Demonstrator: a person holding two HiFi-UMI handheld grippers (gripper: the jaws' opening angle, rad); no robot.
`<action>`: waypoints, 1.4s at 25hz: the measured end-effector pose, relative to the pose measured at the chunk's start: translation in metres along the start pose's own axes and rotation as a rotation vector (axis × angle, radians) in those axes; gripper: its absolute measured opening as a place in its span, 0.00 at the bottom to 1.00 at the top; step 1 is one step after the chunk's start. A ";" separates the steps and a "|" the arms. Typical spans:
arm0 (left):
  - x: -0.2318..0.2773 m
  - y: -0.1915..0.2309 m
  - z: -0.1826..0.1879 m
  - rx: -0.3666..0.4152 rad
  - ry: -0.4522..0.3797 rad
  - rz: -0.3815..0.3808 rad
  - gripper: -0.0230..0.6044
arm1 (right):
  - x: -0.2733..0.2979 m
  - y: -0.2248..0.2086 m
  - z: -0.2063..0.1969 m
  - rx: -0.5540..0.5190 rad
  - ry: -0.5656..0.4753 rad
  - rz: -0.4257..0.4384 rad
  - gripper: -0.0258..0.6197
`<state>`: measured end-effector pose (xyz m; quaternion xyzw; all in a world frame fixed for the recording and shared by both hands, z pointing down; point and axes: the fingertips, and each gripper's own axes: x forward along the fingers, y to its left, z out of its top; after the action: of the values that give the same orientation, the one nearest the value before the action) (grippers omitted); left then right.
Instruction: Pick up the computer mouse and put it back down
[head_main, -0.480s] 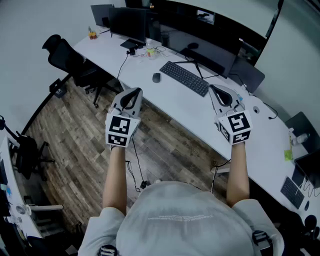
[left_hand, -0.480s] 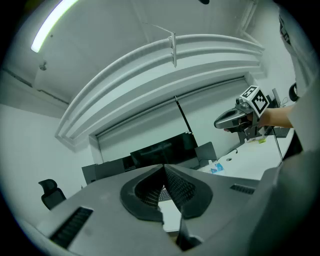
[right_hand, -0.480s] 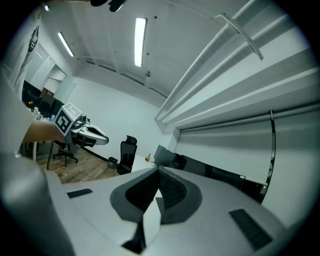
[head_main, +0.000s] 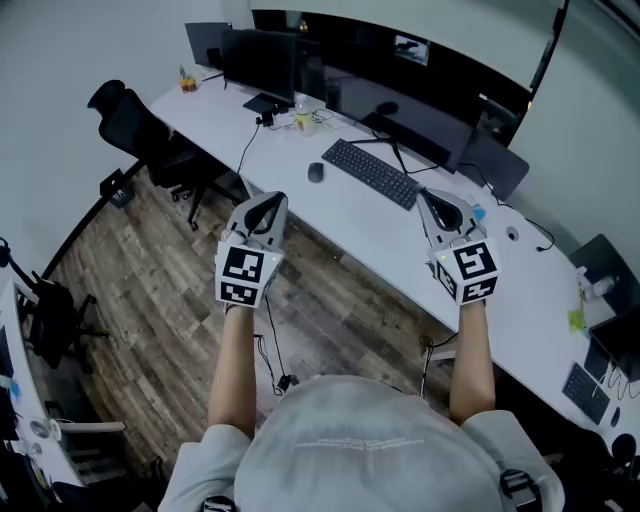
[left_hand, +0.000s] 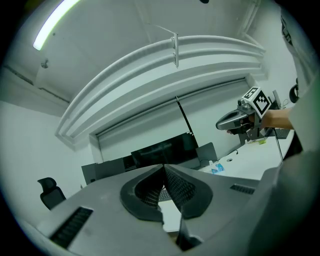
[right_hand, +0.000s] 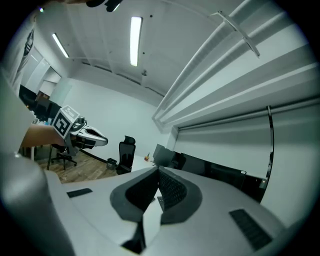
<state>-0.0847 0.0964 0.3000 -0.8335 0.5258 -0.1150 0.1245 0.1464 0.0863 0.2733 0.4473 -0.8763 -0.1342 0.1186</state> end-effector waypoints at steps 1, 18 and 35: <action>0.000 0.001 -0.001 -0.001 0.001 0.002 0.06 | 0.001 0.000 -0.001 0.006 0.004 -0.001 0.04; -0.002 0.007 -0.026 -0.070 0.035 0.002 0.28 | 0.014 0.012 -0.012 0.013 0.033 0.008 0.04; -0.004 0.047 -0.058 -0.096 0.056 -0.039 0.46 | 0.043 0.044 -0.013 0.040 0.060 -0.025 0.04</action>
<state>-0.1451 0.0757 0.3386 -0.8451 0.5177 -0.1153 0.0673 0.0931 0.0741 0.3037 0.4642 -0.8692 -0.1049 0.1341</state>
